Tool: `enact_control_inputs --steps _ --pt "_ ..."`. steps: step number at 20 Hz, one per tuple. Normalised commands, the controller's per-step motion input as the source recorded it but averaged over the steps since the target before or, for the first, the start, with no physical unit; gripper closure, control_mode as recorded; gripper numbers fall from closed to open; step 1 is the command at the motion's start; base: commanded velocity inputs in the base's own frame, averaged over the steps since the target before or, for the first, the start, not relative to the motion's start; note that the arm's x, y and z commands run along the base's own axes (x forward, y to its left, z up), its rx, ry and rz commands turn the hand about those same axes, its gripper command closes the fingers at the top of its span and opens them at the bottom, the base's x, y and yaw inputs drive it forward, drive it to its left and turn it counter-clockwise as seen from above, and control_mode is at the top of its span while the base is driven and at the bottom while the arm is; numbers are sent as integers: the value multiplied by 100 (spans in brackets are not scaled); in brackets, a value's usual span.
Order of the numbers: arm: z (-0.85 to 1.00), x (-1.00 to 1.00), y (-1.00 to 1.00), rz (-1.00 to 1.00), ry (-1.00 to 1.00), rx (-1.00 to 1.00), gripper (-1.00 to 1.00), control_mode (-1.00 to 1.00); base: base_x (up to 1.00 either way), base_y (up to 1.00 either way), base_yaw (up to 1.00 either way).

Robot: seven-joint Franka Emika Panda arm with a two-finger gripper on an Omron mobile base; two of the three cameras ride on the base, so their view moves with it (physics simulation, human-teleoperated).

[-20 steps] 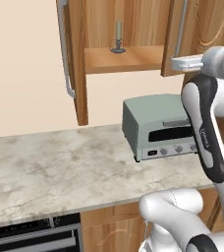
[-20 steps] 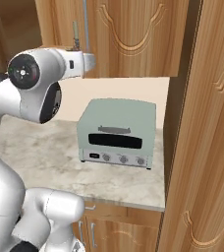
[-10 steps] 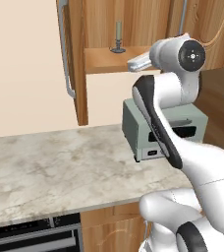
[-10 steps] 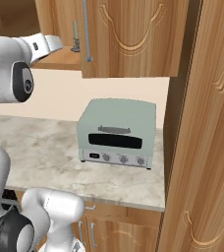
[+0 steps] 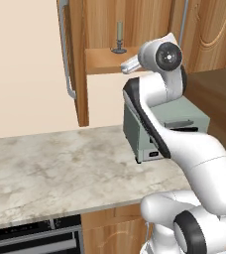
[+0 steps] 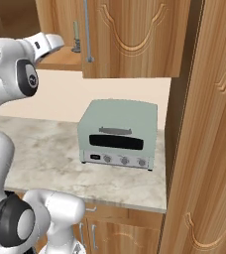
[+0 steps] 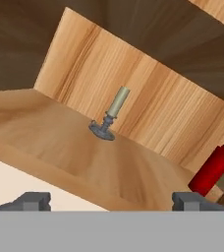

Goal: The dining table condiment station is running low on ketchup. Refill the condiment station by opening the cabinet and taking the ketchup from the cabinet and placing it on the dining table.

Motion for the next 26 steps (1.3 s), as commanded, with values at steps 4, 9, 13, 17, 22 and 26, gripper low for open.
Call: enact_control_inputs --steps 4,9,13,17,22,26 --pt "0 73 0 0 8 -7 -100 -100 0 0 0" --pt "0 73 -2 0 10 -4 -100 -100 0 0 0" --pt "0 45 -12 -2 7 -2 -100 -100 0 0 0" --pt "0 33 -9 -7 8 -4 -100 -100 0 0 0" --pt "-6 23 -21 -5 11 0 -100 -100 0 0 0" --pt "-4 0 -56 -1 2 0 -100 -100 0 0 0"
